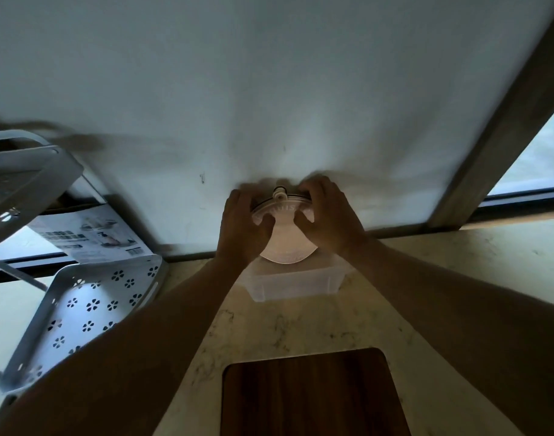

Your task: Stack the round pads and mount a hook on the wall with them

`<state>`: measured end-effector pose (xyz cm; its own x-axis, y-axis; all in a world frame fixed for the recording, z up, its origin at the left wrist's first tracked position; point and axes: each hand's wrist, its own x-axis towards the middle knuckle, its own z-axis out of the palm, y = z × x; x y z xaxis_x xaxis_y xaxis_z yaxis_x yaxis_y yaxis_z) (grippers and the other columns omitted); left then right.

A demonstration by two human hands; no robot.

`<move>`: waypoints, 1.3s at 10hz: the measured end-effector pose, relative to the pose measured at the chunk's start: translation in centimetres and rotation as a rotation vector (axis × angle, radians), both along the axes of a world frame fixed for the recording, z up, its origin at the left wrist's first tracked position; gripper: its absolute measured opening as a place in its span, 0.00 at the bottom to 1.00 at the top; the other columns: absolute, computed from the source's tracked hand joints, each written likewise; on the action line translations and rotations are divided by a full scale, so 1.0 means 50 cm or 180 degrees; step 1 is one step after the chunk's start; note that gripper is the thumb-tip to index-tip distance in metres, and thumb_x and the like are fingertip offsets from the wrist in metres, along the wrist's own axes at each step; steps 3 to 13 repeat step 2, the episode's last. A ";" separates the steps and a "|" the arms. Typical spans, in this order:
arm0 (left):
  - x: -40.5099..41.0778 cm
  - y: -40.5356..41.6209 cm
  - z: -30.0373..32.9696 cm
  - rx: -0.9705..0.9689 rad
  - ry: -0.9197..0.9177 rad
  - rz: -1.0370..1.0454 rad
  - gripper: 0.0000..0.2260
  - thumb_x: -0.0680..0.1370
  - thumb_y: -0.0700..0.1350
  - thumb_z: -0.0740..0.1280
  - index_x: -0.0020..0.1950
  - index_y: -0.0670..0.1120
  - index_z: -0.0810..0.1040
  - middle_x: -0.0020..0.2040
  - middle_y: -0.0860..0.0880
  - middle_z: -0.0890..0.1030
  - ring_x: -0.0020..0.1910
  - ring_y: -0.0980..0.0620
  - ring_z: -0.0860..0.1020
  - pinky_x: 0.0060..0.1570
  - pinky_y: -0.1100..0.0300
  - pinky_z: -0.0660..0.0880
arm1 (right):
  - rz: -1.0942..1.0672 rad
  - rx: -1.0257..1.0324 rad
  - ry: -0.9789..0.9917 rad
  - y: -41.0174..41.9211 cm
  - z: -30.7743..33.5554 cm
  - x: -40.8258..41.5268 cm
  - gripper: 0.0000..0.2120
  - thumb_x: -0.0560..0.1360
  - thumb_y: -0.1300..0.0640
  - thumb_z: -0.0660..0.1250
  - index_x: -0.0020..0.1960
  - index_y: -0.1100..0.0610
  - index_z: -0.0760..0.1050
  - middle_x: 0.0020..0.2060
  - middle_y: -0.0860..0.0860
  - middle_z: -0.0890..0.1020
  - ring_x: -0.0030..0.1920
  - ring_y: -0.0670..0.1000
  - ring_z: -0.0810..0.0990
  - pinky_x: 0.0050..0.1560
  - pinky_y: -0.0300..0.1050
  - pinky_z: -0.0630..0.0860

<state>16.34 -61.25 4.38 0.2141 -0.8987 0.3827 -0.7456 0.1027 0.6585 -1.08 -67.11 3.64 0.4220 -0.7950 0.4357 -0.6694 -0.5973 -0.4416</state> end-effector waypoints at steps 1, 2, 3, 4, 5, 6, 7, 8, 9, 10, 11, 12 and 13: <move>0.001 0.000 0.022 0.0159 0.0260 0.0063 0.19 0.70 0.38 0.72 0.59 0.44 0.75 0.57 0.44 0.78 0.51 0.46 0.78 0.53 0.53 0.78 | 0.0081 0.0234 -0.0124 0.002 0.019 -0.003 0.21 0.70 0.56 0.71 0.60 0.58 0.71 0.57 0.56 0.74 0.56 0.57 0.75 0.55 0.52 0.76; 0.013 0.009 0.032 0.0268 -0.0175 -0.0038 0.18 0.71 0.40 0.72 0.60 0.43 0.75 0.56 0.44 0.77 0.52 0.45 0.78 0.54 0.47 0.77 | 0.0153 0.0575 -0.0292 0.006 0.039 -0.009 0.23 0.71 0.57 0.72 0.63 0.59 0.70 0.61 0.57 0.73 0.59 0.58 0.75 0.59 0.56 0.75; 0.013 0.009 0.032 0.0268 -0.0175 -0.0038 0.18 0.71 0.40 0.72 0.60 0.43 0.75 0.56 0.44 0.77 0.52 0.45 0.78 0.54 0.47 0.77 | 0.0153 0.0575 -0.0292 0.006 0.039 -0.009 0.23 0.71 0.57 0.72 0.63 0.59 0.70 0.61 0.57 0.73 0.59 0.58 0.75 0.59 0.56 0.75; 0.013 0.009 0.032 0.0268 -0.0175 -0.0038 0.18 0.71 0.40 0.72 0.60 0.43 0.75 0.56 0.44 0.77 0.52 0.45 0.78 0.54 0.47 0.77 | 0.0153 0.0575 -0.0292 0.006 0.039 -0.009 0.23 0.71 0.57 0.72 0.63 0.59 0.70 0.61 0.57 0.73 0.59 0.58 0.75 0.59 0.56 0.75; 0.013 0.009 0.032 0.0268 -0.0175 -0.0038 0.18 0.71 0.40 0.72 0.60 0.43 0.75 0.56 0.44 0.77 0.52 0.45 0.78 0.54 0.47 0.77 | 0.0153 0.0575 -0.0292 0.006 0.039 -0.009 0.23 0.71 0.57 0.72 0.63 0.59 0.70 0.61 0.57 0.73 0.59 0.58 0.75 0.59 0.56 0.75; 0.013 0.009 0.032 0.0268 -0.0175 -0.0038 0.18 0.71 0.40 0.72 0.60 0.43 0.75 0.56 0.44 0.77 0.52 0.45 0.78 0.54 0.47 0.77 | 0.0153 0.0575 -0.0292 0.006 0.039 -0.009 0.23 0.71 0.57 0.72 0.63 0.59 0.70 0.61 0.57 0.73 0.59 0.58 0.75 0.59 0.56 0.75; 0.013 0.009 0.032 0.0268 -0.0175 -0.0038 0.18 0.71 0.40 0.72 0.60 0.43 0.75 0.56 0.44 0.77 0.52 0.45 0.78 0.54 0.47 0.77 | 0.0153 0.0575 -0.0292 0.006 0.039 -0.009 0.23 0.71 0.57 0.72 0.63 0.59 0.70 0.61 0.57 0.73 0.59 0.58 0.75 0.59 0.56 0.75; 0.013 0.009 0.032 0.0268 -0.0175 -0.0038 0.18 0.71 0.40 0.72 0.60 0.43 0.75 0.56 0.44 0.77 0.52 0.45 0.78 0.54 0.47 0.77 | 0.0153 0.0575 -0.0292 0.006 0.039 -0.009 0.23 0.71 0.57 0.72 0.63 0.59 0.70 0.61 0.57 0.73 0.59 0.58 0.75 0.59 0.56 0.75; 0.013 0.009 0.032 0.0268 -0.0175 -0.0038 0.18 0.71 0.40 0.72 0.60 0.43 0.75 0.56 0.44 0.77 0.52 0.45 0.78 0.54 0.47 0.77 | 0.0153 0.0575 -0.0292 0.006 0.039 -0.009 0.23 0.71 0.57 0.72 0.63 0.59 0.70 0.61 0.57 0.73 0.59 0.58 0.75 0.59 0.56 0.75; 0.013 0.009 0.032 0.0268 -0.0175 -0.0038 0.18 0.71 0.40 0.72 0.60 0.43 0.75 0.56 0.44 0.77 0.52 0.45 0.78 0.54 0.47 0.77 | 0.0153 0.0575 -0.0292 0.006 0.039 -0.009 0.23 0.71 0.57 0.72 0.63 0.59 0.70 0.61 0.57 0.73 0.59 0.58 0.75 0.59 0.56 0.75; 0.013 0.009 0.032 0.0268 -0.0175 -0.0038 0.18 0.71 0.40 0.72 0.60 0.43 0.75 0.56 0.44 0.77 0.52 0.45 0.78 0.54 0.47 0.77 | 0.0153 0.0575 -0.0292 0.006 0.039 -0.009 0.23 0.71 0.57 0.72 0.63 0.59 0.70 0.61 0.57 0.73 0.59 0.58 0.75 0.59 0.56 0.75; 0.013 0.009 0.032 0.0268 -0.0175 -0.0038 0.18 0.71 0.40 0.72 0.60 0.43 0.75 0.56 0.44 0.77 0.52 0.45 0.78 0.54 0.47 0.77 | 0.0153 0.0575 -0.0292 0.006 0.039 -0.009 0.23 0.71 0.57 0.72 0.63 0.59 0.70 0.61 0.57 0.73 0.59 0.58 0.75 0.59 0.56 0.75; 0.013 0.009 0.032 0.0268 -0.0175 -0.0038 0.18 0.71 0.40 0.72 0.60 0.43 0.75 0.56 0.44 0.77 0.52 0.45 0.78 0.54 0.47 0.77 | 0.0153 0.0575 -0.0292 0.006 0.039 -0.009 0.23 0.71 0.57 0.72 0.63 0.59 0.70 0.61 0.57 0.73 0.59 0.58 0.75 0.59 0.56 0.75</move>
